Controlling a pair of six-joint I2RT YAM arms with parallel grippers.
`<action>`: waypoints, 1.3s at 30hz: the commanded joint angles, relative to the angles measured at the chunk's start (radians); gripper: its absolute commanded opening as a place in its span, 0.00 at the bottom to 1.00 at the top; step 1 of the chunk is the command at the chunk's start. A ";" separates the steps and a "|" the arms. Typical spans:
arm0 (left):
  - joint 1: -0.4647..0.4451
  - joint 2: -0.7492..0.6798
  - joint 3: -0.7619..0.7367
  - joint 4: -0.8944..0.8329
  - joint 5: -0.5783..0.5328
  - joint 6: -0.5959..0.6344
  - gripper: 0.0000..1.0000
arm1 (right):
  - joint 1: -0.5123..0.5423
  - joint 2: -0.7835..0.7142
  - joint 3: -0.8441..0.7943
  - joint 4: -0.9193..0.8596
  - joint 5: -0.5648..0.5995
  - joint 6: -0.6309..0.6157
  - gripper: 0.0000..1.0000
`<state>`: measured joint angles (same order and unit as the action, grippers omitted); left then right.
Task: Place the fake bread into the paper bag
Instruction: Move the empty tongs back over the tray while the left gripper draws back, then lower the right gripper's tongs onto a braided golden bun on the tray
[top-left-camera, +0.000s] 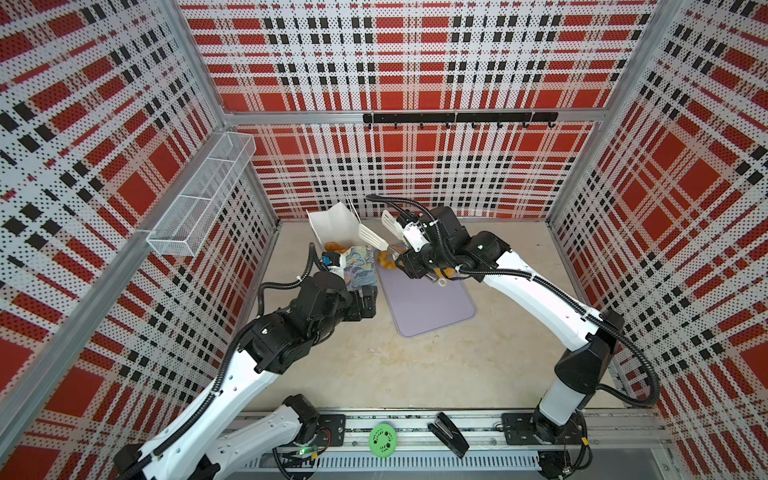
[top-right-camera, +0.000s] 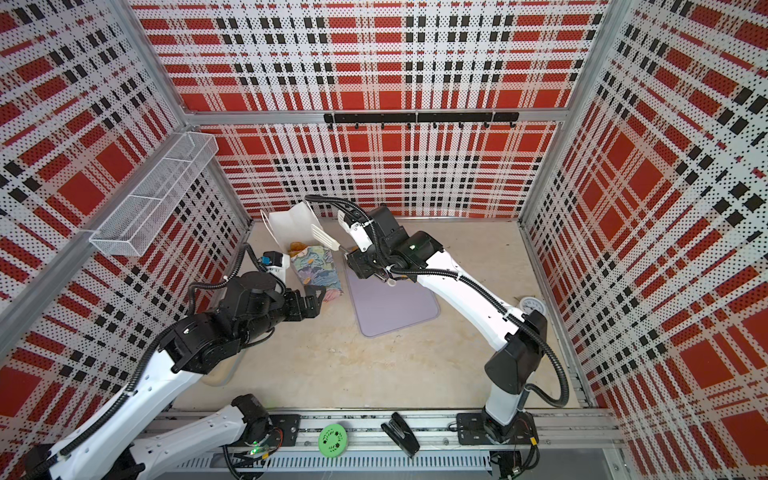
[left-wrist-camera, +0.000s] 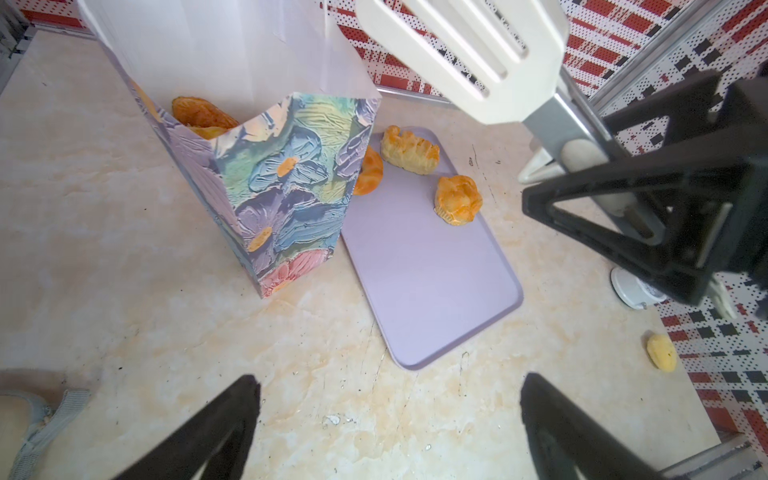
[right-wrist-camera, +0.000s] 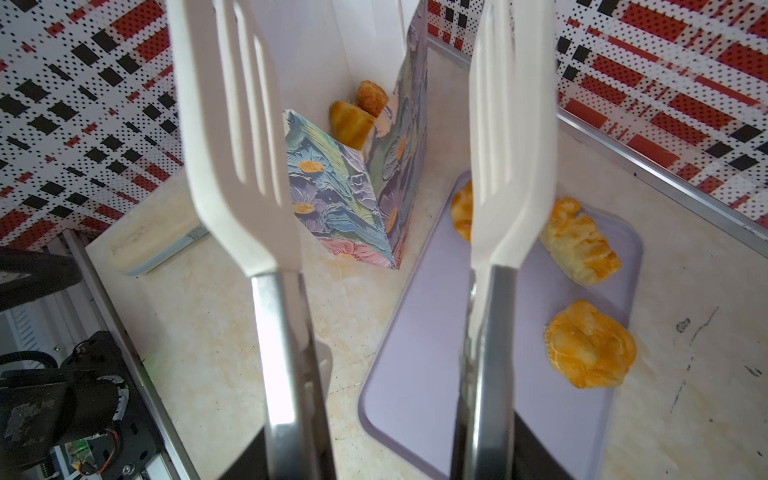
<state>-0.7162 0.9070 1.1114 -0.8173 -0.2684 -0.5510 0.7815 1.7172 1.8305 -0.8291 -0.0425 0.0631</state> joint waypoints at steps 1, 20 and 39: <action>-0.026 0.017 -0.016 0.051 -0.037 -0.024 0.99 | -0.019 -0.071 -0.049 0.077 0.031 -0.002 0.58; -0.130 0.131 -0.048 0.170 -0.062 -0.063 0.99 | -0.144 -0.208 -0.333 0.059 0.102 0.001 0.57; -0.173 0.241 -0.065 0.221 -0.050 -0.066 0.99 | -0.295 -0.257 -0.523 0.009 0.121 -0.034 0.56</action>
<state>-0.8776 1.1294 1.0588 -0.6159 -0.3035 -0.6041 0.5030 1.5040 1.3243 -0.8387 0.0654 0.0502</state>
